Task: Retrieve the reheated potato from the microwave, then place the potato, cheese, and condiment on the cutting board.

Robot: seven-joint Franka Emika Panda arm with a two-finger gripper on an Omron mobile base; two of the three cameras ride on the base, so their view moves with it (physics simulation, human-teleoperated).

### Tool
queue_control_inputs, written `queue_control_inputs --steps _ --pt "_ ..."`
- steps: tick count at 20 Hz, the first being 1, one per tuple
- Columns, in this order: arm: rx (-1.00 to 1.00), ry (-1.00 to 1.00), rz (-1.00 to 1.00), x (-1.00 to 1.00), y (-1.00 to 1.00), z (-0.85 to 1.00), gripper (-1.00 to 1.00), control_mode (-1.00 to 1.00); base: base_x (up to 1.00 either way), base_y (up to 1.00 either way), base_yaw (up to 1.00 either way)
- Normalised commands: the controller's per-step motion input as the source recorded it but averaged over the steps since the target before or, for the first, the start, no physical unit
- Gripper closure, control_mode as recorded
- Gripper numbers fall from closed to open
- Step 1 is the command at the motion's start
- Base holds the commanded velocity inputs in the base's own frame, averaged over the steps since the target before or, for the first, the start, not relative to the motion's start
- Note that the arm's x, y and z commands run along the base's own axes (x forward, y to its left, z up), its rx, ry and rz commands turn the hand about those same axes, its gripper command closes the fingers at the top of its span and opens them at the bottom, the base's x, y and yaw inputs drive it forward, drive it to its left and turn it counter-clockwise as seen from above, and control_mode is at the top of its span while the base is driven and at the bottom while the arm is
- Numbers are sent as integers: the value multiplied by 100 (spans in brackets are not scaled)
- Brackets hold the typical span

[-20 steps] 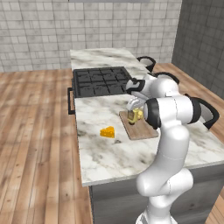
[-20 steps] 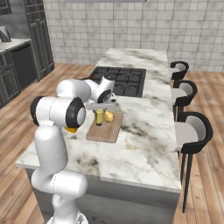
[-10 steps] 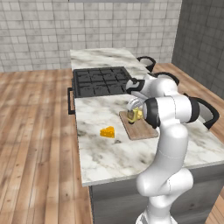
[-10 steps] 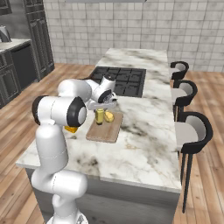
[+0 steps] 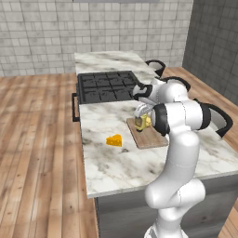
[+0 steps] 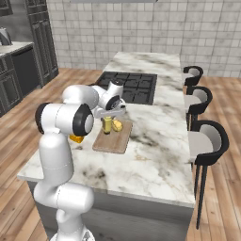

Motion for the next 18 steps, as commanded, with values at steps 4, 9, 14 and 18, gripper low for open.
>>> queue_control_inputs --steps 4,9,14,18 --pt "-2 0 0 -2 -1 -20 -100 -100 0 0 0" --pt "0 0 0 0 -2 -3 -100 -100 0 0 0" --pt "0 0 0 0 0 1 -100 -100 0 0 0" --pt "0 0 0 0 0 17 -100 -100 0 0 0"
